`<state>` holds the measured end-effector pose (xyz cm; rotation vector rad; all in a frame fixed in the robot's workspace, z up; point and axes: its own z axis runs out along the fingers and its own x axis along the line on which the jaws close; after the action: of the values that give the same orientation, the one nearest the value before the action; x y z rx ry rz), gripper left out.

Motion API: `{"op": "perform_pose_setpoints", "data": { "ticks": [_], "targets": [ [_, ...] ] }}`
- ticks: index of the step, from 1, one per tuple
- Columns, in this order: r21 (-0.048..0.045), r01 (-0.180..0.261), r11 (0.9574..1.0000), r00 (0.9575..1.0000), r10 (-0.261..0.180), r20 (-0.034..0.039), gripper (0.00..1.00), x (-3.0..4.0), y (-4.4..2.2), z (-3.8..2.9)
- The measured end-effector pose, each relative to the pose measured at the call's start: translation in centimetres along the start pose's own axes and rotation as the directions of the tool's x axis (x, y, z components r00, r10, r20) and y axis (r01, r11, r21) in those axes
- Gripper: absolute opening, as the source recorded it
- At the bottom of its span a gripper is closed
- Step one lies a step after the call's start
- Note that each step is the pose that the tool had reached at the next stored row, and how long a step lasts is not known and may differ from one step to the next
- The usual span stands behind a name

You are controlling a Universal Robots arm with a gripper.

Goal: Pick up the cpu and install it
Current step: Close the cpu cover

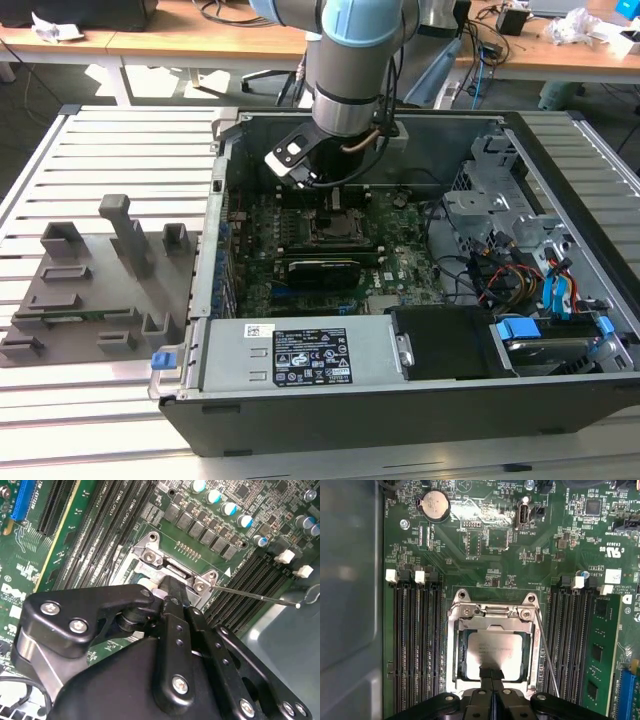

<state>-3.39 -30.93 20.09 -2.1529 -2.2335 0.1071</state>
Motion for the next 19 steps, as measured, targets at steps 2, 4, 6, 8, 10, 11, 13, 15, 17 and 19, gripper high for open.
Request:
{"op": "perform_pose_setpoints", "data": {
  "ticks": [2, 4, 6, 8, 10, 11, 13, 15, 17, 19],
  "targets": [
    [0.0004, 0.000, 1.0000, 1.0000, 0.000, 0.0000, 0.11, -0.01, 0.04, 0.00],
    [0.0010, -0.001, 1.0000, 1.0000, 0.001, 0.0004, 0.11, -0.09, 0.39, -0.06],
    [0.0009, -0.001, 1.0000, 1.0000, 0.001, 0.0018, 0.11, -0.19, 1.12, -0.15],
    [0.0016, 0.000, 1.0000, 1.0000, 0.000, 0.0016, 0.11, -0.28, 2.61, -0.30],
    [-0.0002, 0.000, 1.0000, 1.0000, 0.000, -0.0046, 0.11, -0.15, 3.16, -0.53],
    [-0.0005, 0.001, 1.0000, 1.0000, -0.001, -0.0062, 0.11, -0.13, 3.23, -0.70],
    [0.0024, 0.000, 1.0000, 1.0000, 0.000, -0.0036, 0.11, -0.20, 3.20, -1.45],
    [0.0025, 0.000, 1.0000, 1.0000, 0.000, -0.0040, 0.11, -0.23, 3.14, -2.20],
    [0.0025, 0.000, 1.0000, 1.0000, 0.000, -0.0043, 0.11, -0.25, 3.07, -3.19],
    [0.0026, 0.000, 1.0000, 1.0000, 0.000, -0.0044, 0.11, -0.27, 2.97, -4.49]
  ]
}}
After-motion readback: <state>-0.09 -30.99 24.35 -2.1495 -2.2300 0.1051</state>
